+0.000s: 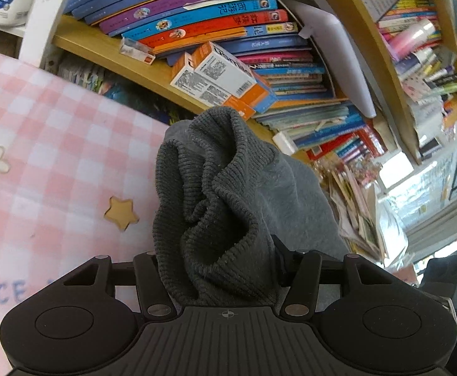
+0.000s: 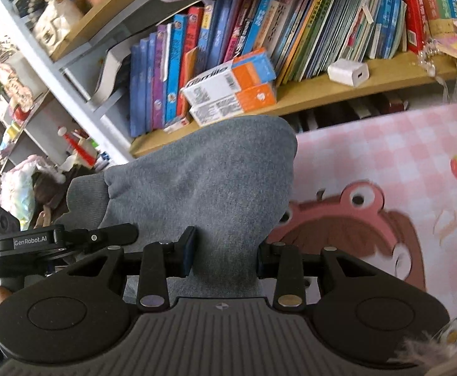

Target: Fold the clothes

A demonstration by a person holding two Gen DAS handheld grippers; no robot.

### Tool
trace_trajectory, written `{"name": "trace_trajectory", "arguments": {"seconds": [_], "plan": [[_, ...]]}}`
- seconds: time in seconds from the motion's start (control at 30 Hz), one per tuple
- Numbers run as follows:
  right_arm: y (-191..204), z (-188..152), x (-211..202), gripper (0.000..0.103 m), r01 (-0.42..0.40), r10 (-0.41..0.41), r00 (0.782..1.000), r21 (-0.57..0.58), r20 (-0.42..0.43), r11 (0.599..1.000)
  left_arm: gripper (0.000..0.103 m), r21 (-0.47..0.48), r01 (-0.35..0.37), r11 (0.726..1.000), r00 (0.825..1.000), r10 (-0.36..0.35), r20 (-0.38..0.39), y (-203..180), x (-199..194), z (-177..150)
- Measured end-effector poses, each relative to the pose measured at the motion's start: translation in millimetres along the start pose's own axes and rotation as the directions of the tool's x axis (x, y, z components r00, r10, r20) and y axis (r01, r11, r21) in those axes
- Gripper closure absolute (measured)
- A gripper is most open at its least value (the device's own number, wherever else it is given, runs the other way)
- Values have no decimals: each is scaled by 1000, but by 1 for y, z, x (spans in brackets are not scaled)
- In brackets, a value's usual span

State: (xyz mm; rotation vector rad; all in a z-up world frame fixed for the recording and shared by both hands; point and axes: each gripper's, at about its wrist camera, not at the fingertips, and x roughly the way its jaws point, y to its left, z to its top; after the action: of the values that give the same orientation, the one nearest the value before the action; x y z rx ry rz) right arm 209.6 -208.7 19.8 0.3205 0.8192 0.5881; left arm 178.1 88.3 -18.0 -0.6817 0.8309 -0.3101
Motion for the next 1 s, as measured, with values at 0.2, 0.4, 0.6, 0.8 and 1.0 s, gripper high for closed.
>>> {"name": "trace_trajectory", "arguments": {"seconds": [0.2,0.4,0.6,0.8,1.0], "plan": [[-17,20,20,70,22,-22,1000,2,-7,1000,50,15,-32,999,999,32,10,-4,28,14],[-32,30,40,70,40,-40,999,-3,-9,999,50,18,-58,998,998,58,17,-2,51,22],[-40,33,59,70,61,-61,998,-14,-11,998,50,6,-86,996,996,86,25,5,68,25],[-46,30,69,67,65,-65,998,-11,-17,998,43,-4,-108,994,994,109,31,12,74,22],[-54,27,66,54,76,-74,997,57,-30,995,29,6,-165,986,984,164,64,12,72,20]]}}
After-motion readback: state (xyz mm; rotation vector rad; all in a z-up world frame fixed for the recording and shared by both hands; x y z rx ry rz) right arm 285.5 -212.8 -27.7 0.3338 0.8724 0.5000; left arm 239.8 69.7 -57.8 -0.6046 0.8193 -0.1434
